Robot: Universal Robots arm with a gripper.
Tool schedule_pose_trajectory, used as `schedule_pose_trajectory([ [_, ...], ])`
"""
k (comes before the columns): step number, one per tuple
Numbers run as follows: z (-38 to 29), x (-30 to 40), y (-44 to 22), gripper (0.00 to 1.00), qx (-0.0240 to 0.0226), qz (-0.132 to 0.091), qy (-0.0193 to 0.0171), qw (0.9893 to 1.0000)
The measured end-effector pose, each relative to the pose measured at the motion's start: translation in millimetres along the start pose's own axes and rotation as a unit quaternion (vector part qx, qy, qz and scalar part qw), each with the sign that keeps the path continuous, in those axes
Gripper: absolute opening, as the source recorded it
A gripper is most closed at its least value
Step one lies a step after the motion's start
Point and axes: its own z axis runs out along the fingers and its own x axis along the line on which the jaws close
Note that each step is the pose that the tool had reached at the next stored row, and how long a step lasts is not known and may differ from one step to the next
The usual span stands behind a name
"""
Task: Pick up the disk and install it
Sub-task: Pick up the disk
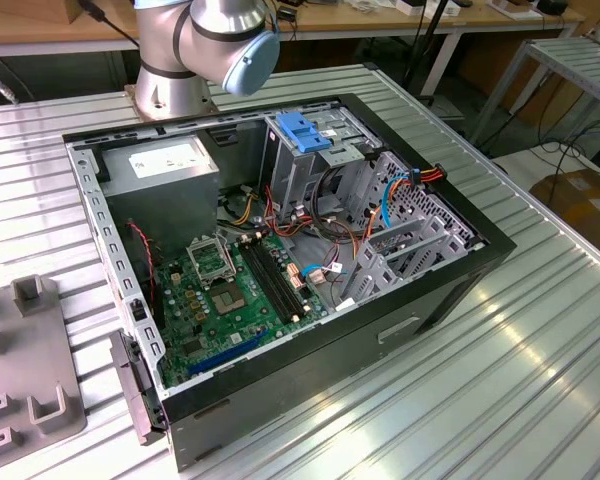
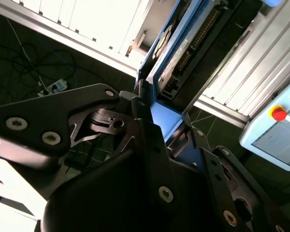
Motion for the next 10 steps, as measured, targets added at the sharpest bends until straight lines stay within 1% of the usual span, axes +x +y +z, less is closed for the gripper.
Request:
schedule_pose_trajectory([
  [4,-5.7,0.0,0.1,0.37,0.0000,0.000,0.0000,1.0000],
  [5,-8.1,0.0,0.1,0.37,0.0000,0.000,0.0000,1.0000],
  [10,-14.7,0.1,0.2,0.37,0.0001,0.000,0.0000,1.0000],
])
